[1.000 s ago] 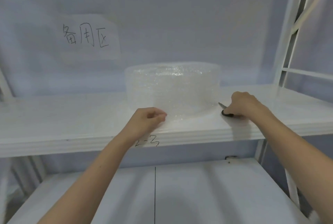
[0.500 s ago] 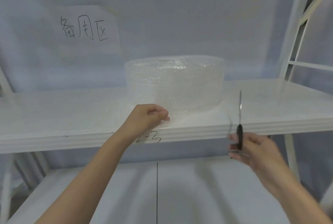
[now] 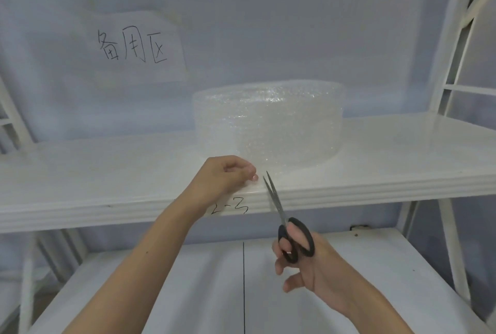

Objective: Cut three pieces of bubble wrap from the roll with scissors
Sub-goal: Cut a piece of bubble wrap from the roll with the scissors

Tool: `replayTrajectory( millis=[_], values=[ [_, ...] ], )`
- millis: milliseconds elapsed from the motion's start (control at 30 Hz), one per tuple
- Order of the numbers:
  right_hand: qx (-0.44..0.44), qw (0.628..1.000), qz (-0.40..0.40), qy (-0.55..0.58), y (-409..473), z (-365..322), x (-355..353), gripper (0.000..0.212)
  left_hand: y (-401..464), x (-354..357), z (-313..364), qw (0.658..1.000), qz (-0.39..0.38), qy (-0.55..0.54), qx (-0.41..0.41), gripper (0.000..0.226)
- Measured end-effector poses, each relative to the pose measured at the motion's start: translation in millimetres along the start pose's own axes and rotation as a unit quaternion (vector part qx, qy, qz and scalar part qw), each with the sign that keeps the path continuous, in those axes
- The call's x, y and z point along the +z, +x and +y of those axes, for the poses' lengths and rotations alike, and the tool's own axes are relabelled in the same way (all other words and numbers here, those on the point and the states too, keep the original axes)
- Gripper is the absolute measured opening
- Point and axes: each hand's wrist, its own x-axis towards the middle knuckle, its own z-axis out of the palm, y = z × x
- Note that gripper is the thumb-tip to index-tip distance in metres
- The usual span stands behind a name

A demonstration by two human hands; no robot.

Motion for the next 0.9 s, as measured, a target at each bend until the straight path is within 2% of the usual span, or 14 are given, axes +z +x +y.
replayTrajectory(
  millis=[133, 267, 600, 900],
  values=[
    [0.030, 0.999, -0.023, 0.001, -3, 3, 0, 0.051, 1, 5, 5, 1.000, 0.018, -0.012, -0.016, 0.009],
    [0.036, 0.999, -0.014, 0.005, 1, 3, 6, 0.048, 0, 7, 9, 1.000, 0.012, -0.009, -0.020, 0.008],
    [-0.021, 0.999, -0.022, 0.020, 32, -20, 20, 0.048, -5, 0, 12, 1.000, -0.013, 0.001, -0.007, 0.012],
    [-0.084, 0.994, 0.013, -0.064, 38, -15, 16, 0.034, -7, 2, 8, 1.000, -0.016, 0.007, -0.002, 0.008]
  ],
)
